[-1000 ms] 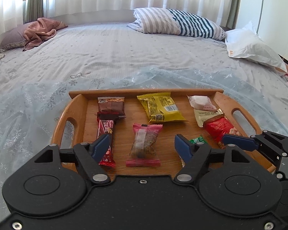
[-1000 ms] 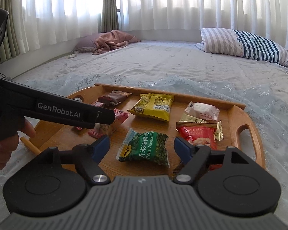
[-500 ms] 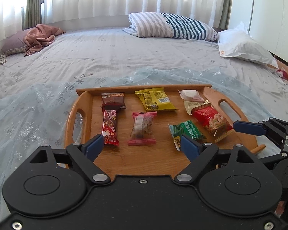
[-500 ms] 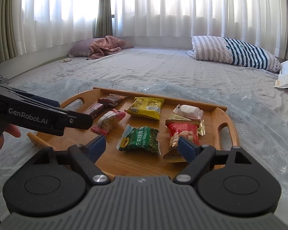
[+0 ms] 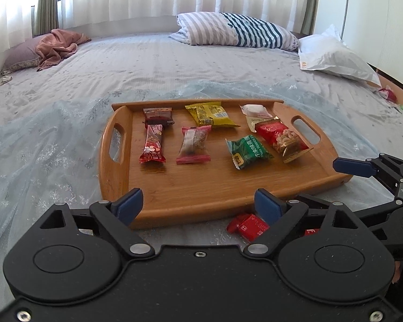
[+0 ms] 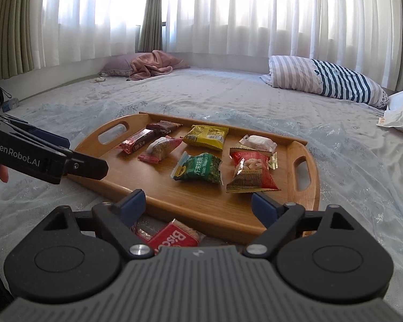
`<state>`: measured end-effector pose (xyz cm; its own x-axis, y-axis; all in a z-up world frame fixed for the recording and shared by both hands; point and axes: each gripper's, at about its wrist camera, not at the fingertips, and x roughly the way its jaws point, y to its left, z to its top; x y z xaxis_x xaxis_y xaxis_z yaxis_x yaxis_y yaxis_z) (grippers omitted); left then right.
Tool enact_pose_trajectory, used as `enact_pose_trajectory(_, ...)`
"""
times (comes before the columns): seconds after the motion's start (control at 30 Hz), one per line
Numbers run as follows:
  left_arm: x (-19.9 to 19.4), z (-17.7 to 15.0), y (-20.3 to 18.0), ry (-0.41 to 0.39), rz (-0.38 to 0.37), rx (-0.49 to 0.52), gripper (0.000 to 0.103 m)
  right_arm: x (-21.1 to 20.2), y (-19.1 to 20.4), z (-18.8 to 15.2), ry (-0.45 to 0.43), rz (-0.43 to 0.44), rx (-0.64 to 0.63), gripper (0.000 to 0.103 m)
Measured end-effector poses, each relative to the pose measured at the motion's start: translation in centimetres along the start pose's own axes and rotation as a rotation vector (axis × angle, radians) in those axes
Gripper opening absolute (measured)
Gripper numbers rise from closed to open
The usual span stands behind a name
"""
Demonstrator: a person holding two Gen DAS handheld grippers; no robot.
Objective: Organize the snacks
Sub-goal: 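Move both open tools back to the remaining red packets, then grasp the red bar with the left tool while the right tool grasps the red Biscoff packet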
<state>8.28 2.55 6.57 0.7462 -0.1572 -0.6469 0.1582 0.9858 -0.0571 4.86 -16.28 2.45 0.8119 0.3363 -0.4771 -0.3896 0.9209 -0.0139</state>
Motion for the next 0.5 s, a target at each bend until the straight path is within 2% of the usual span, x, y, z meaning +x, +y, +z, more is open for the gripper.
enact_pose_trajectory(0.33,-0.9,-2.0,-1.2,0.07,-0.062,-0.007,0.089,-2.0,0.0,-2.5,0.015,0.005,-0.003,0.093)
enact_pose_trajectory(0.43,-0.7,-2.3,-1.9,0.092,-0.083,-0.005,0.078,-2.6,0.2,-3.3,0.02,0.014,-0.012,0.093)
enact_pose_trajectory(0.5,-0.3,-2.5,-2.3,0.111,-0.103,-0.01,0.059,-2.8,0.5,-3.8,0.026,0.021,-0.021,0.089)
